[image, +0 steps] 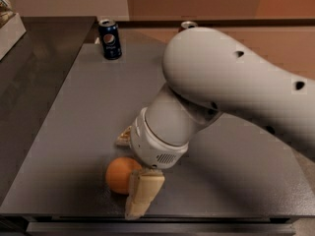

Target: Move orange near pepsi can

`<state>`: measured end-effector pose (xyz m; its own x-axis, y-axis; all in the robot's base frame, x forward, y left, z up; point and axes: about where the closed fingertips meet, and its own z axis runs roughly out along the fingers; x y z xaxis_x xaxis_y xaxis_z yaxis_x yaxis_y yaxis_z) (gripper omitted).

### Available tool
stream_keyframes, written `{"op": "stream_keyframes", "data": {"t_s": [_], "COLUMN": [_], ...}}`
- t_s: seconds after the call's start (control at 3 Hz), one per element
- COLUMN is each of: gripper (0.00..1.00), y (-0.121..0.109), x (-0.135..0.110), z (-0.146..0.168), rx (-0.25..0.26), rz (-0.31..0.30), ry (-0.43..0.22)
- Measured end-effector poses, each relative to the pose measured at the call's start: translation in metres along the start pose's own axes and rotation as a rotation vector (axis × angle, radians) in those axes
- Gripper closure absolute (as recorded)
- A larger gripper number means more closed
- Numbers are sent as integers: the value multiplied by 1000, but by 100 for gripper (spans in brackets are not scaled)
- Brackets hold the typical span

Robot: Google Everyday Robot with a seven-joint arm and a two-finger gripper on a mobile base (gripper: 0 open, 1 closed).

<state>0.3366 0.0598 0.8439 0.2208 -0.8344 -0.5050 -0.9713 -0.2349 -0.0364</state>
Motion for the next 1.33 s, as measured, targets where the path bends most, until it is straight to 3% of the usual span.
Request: {"op": "stream_keyframes", "data": {"t_s": [0.67, 1.0, 1.33], "gripper": [65, 87, 100], "y": [-1, -17, -53], "x": [-8, -14, -13], "z": [-1, -15, -36], "rx": [2, 59, 153], "rz": [-8, 16, 91], "ry": [-21, -27, -51]}}
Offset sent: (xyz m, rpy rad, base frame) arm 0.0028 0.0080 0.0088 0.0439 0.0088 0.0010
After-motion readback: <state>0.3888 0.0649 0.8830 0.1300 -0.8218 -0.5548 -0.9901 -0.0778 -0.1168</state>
